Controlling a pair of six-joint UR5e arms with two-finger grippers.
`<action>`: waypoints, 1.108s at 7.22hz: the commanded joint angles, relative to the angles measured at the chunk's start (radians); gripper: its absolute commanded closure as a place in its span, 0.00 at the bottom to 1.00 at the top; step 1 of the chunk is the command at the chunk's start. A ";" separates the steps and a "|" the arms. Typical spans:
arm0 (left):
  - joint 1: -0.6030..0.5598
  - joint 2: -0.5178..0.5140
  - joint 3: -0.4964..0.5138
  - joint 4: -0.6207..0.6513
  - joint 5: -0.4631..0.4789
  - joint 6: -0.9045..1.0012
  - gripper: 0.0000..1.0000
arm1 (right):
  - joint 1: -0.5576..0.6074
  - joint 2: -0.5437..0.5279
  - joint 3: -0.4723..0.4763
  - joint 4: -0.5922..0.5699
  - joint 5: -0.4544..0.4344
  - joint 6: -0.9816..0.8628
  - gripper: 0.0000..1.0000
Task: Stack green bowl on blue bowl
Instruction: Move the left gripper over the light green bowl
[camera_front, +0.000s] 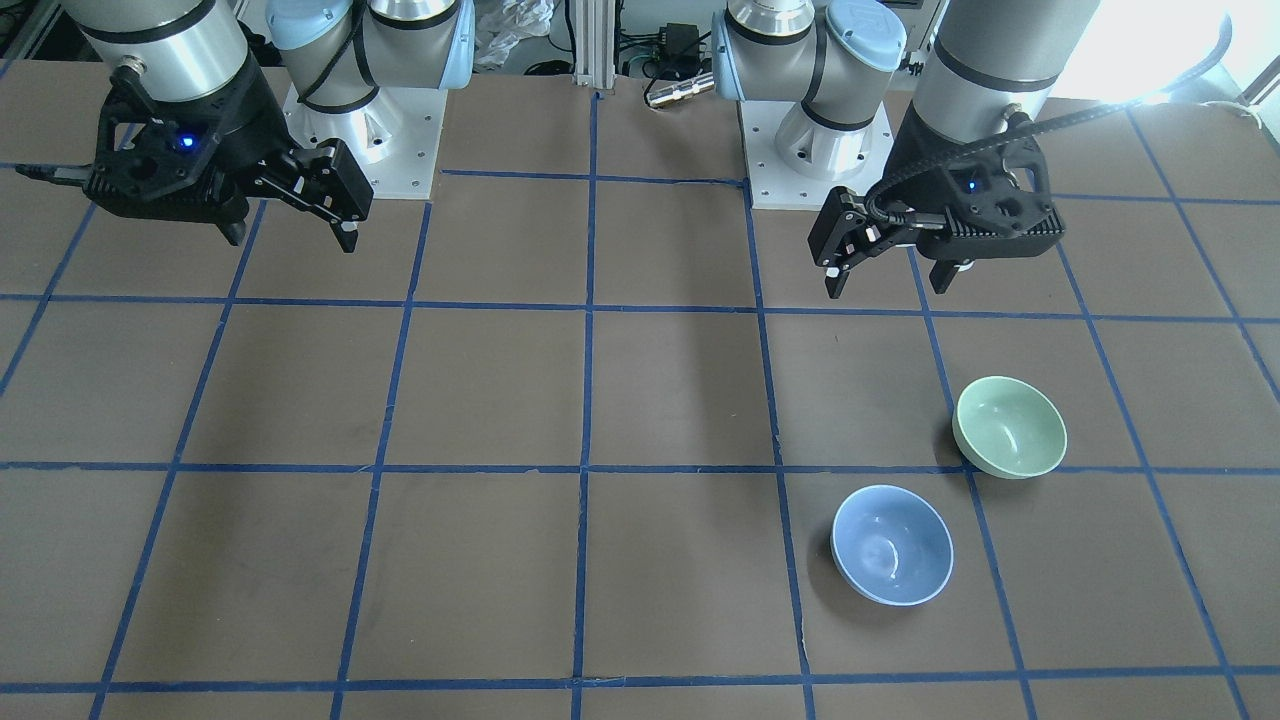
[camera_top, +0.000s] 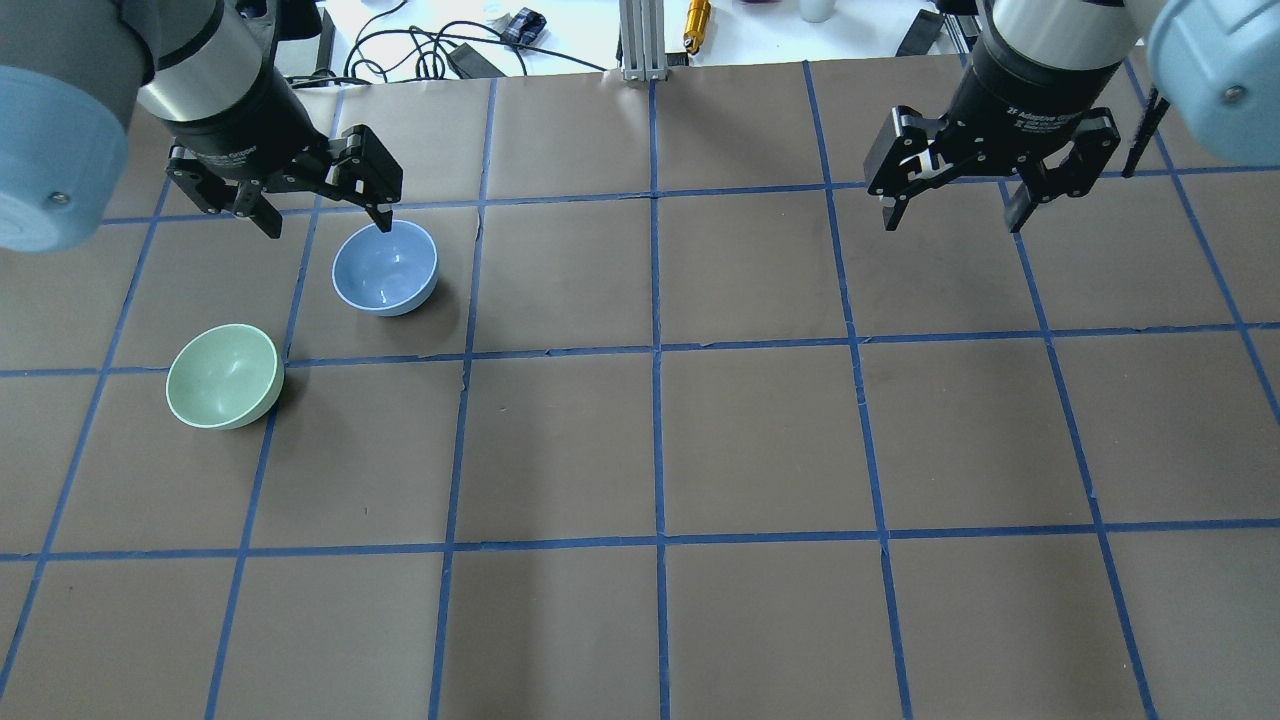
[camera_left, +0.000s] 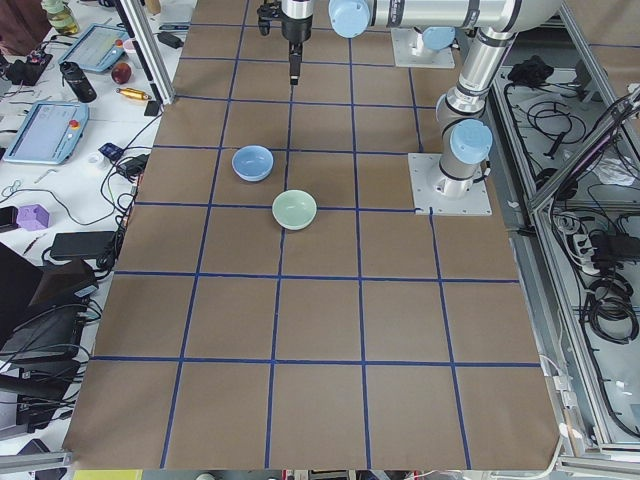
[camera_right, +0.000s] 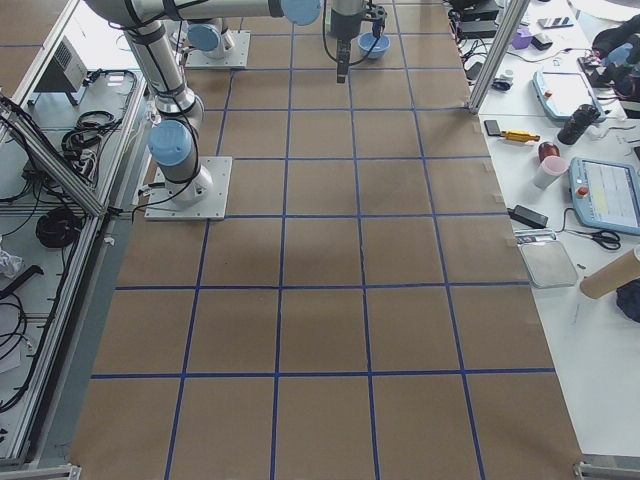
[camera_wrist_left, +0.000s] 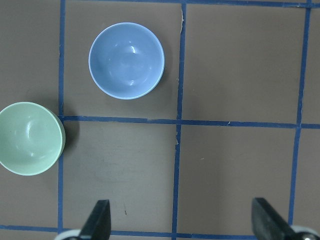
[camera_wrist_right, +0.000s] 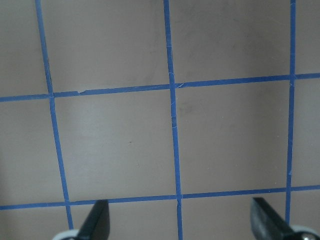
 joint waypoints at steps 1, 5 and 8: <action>0.004 0.001 0.002 -0.001 0.000 0.019 0.00 | 0.000 0.000 0.000 -0.001 0.000 0.000 0.00; 0.273 -0.033 -0.018 -0.022 -0.002 0.187 0.00 | 0.000 0.000 0.000 -0.001 0.000 0.000 0.00; 0.444 -0.094 -0.123 0.089 -0.035 0.439 0.00 | 0.000 0.000 0.000 -0.002 0.000 0.000 0.00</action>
